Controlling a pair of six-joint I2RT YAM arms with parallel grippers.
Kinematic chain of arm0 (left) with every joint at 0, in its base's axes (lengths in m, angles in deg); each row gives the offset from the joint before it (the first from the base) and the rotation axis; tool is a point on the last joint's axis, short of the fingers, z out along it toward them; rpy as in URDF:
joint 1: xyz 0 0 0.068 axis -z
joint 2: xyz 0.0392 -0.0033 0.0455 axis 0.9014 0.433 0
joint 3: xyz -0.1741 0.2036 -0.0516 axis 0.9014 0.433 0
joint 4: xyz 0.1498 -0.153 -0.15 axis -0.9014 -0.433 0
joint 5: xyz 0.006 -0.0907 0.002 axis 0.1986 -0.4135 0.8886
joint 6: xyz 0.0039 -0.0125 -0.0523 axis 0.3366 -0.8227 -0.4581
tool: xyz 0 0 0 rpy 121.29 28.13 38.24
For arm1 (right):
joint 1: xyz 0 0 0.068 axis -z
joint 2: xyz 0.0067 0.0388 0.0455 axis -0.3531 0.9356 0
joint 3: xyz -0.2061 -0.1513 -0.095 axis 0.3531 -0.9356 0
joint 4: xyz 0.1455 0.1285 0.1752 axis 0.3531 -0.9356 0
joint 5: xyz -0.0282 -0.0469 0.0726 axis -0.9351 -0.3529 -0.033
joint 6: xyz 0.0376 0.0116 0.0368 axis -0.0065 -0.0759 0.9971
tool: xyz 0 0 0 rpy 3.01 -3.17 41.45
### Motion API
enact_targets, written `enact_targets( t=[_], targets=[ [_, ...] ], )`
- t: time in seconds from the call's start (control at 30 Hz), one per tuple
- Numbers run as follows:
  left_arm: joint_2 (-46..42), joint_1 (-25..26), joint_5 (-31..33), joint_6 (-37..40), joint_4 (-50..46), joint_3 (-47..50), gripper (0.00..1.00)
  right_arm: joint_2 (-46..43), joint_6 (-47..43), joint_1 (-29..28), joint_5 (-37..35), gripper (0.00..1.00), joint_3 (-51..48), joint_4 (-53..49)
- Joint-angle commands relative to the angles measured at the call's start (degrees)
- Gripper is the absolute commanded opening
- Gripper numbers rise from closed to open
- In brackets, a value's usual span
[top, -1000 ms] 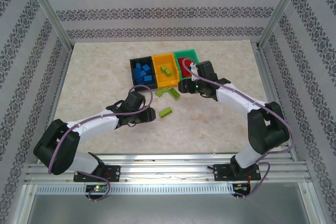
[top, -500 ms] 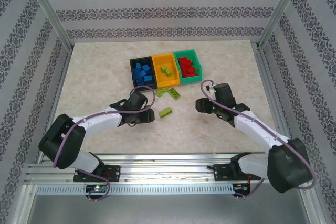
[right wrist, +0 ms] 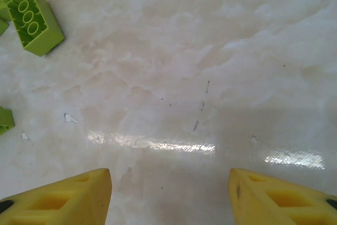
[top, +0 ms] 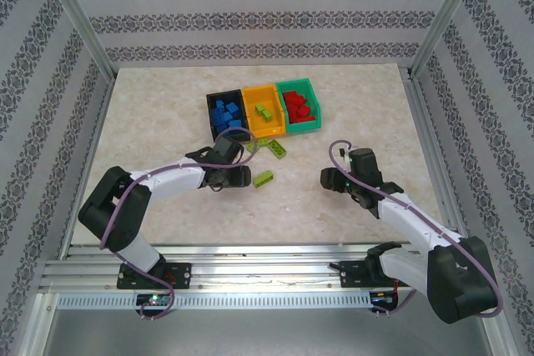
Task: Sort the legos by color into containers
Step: Pick up the lego from the center of the table.
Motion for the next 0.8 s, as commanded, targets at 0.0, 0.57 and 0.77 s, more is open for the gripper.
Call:
enact_targets(
  t=[0.0, 0.57, 0.77],
  targets=[
    [1.43, -1.13, 1.26, 1.75, -2.83, -1.87, 0.62, 0.09, 0.79, 0.37, 1.25, 0.61, -0.55, 3.93],
    [13.42, -3.34, 4.27, 5.90, -11.35, -13.86, 0.49, 0.20, 0.86, 0.16, 1.70, 0.61, -1.28, 5.57],
    [10.97, -3.35, 1.97, 5.74, -9.55, -12.98, 0.30, -0.12, 0.93, 0.16, 1.43, 0.61, -1.42, 5.70]
  ],
)
